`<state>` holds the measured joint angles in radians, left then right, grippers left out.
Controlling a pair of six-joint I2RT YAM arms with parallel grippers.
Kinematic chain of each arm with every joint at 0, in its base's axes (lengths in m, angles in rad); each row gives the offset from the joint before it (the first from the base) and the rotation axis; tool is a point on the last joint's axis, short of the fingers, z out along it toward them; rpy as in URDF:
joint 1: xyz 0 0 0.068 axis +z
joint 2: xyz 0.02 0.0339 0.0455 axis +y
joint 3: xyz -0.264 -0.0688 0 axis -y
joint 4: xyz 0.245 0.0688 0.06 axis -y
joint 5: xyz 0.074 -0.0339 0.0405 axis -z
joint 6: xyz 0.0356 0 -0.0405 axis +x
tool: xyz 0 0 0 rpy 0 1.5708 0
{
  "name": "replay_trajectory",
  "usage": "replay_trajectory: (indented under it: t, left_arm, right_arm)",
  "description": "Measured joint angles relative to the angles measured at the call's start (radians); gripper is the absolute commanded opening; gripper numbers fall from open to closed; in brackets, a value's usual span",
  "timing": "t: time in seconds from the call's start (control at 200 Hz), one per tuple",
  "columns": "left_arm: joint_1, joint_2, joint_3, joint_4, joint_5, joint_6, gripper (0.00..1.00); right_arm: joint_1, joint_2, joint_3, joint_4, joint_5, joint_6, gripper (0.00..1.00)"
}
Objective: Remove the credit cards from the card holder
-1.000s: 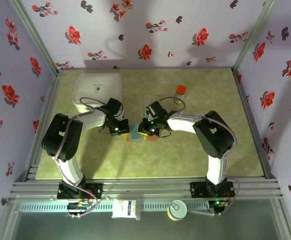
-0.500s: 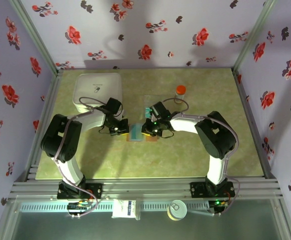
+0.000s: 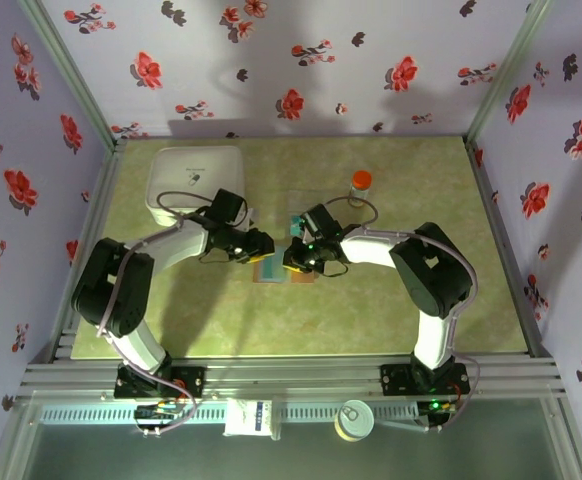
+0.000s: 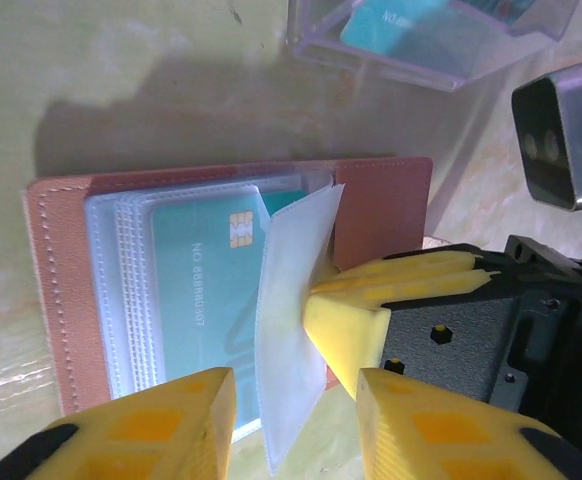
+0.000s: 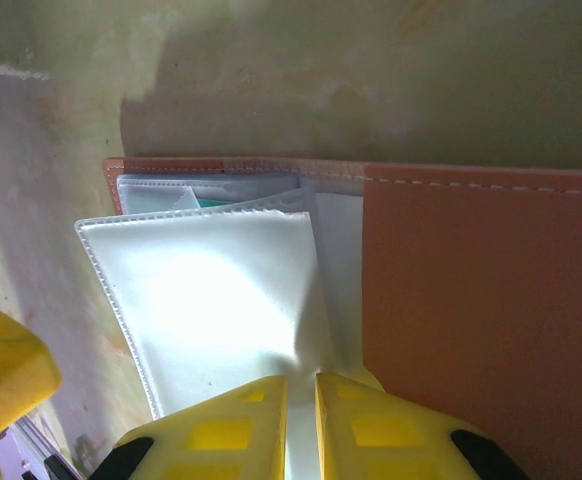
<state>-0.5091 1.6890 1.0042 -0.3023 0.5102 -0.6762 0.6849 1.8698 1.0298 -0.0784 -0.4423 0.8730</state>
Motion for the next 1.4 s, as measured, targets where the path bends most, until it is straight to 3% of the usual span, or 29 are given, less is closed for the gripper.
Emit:
replay_trajectory:
  t: [0.19, 0.36, 0.535, 1.19, 1.4]
  left_arm:
    - [-0.018, 0.042, 0.0, 0.018, 0.0, -0.007, 0.37]
    - [-0.024, 0.073, -0.01, 0.056, 0.009, -0.032, 0.28]
    - [-0.03, 0.079, -0.01, 0.096, 0.026, -0.056, 0.26]
    - [-0.104, 0.079, 0.04, 0.124, 0.038, -0.089, 0.51]
    - [-0.105, 0.079, 0.05, 0.125, 0.044, -0.082, 0.53]
  right_arm:
    - [0.0, -0.003, -0.003, 0.003, 0.0, 0.002, 0.17]
    - [0.0, -0.004, -0.004, 0.003, 0.0, 0.003, 0.17]
    - [0.0, -0.039, -0.011, -0.002, 0.001, 0.003, 0.23]
    - [0.0, -0.423, -0.063, -0.219, 0.175, -0.015, 0.26]
    - [0.0, -0.507, -0.083, -0.273, 0.212, -0.012, 0.27]
